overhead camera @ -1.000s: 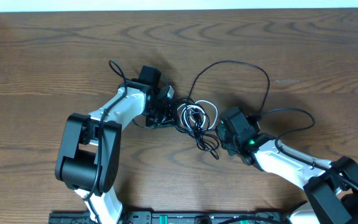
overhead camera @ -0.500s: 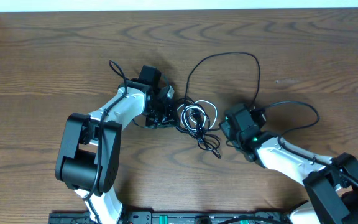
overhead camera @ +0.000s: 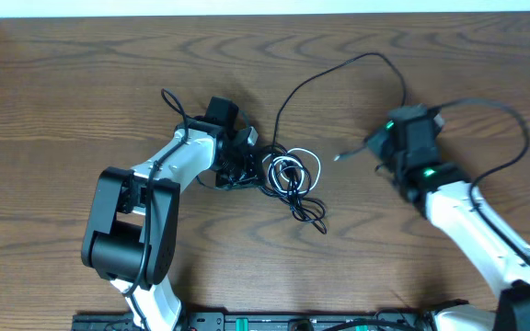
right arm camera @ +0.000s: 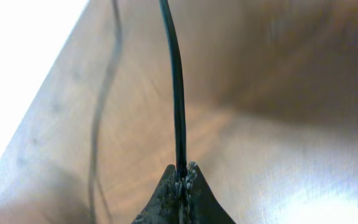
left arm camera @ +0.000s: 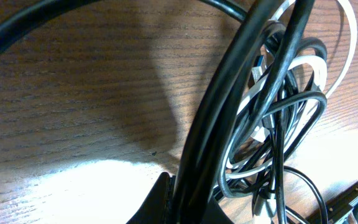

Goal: Untangle cables

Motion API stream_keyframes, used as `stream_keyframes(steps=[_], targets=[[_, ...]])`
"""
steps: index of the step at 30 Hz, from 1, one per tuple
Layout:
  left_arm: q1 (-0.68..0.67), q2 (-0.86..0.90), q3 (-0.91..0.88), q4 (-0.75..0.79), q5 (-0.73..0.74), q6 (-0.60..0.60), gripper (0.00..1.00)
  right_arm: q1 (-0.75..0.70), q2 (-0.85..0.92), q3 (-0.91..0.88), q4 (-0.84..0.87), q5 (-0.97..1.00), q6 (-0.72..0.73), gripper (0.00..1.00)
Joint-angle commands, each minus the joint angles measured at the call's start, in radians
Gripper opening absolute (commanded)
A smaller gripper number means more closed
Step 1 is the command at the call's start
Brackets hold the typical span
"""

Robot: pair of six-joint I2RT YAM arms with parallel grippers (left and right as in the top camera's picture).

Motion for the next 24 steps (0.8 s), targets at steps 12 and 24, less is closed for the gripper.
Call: stream_keyframes(steps=[12, 24], targets=[[-0.001, -0.021, 0.007, -0.006, -0.003, 0.013, 0.08, -0.234, -0.012, 0.074, 0.021, -0.391, -0.473, 0.51], [0.078, -0.112, 0.010, 0.134, 0.333, -0.019, 0.07, 0.095, -0.004, 0.048, -0.144, -0.706, -0.616, 0.74]])
